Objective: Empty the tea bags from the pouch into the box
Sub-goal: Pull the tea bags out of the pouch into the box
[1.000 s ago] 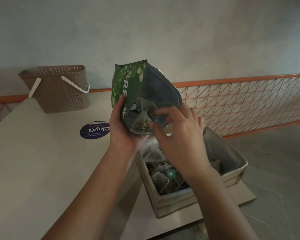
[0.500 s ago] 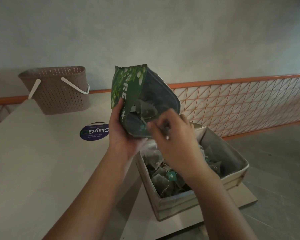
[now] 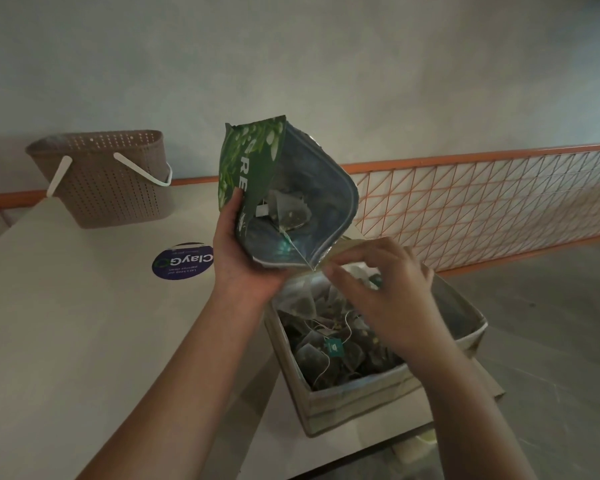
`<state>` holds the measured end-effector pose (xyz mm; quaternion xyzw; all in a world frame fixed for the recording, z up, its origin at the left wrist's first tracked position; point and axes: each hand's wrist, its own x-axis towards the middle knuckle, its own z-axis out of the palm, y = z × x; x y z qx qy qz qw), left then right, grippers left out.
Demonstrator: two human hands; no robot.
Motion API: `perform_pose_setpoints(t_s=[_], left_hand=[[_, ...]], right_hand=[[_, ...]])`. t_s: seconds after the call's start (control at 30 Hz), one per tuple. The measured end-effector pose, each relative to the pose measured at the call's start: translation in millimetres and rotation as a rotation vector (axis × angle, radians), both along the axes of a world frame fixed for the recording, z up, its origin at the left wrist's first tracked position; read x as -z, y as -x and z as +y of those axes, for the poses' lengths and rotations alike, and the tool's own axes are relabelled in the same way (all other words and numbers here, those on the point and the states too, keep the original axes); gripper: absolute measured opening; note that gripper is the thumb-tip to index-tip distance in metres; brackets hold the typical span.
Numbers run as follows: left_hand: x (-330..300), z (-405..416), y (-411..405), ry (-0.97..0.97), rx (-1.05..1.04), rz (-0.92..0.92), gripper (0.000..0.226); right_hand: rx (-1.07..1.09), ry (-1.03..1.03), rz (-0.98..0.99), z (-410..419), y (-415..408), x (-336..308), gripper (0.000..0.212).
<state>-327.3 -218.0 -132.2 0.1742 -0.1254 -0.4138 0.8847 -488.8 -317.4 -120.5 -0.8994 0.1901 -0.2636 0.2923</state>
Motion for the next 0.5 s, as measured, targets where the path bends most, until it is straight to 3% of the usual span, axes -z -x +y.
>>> perform_pose_setpoints(t_s=[0.13,0.33,0.5], left_hand=[[-4.5,-1.7,8.8,-0.026,-0.052,-0.019,0.062],[-2.9,1.0,3.8,-0.048,-0.051,-0.053,0.064],[-2.6,2.1,0.0,-0.050,-0.051,-0.022,0.065]], right_hand=[[0.029,0.068,0.052,16.3,-10.4,5.2,0.042],[0.057,0.063,0.057,13.6,-16.2,5.6,0.024],[0.040,0.023,-0.106,11.5,-17.4,2.9,0.013]])
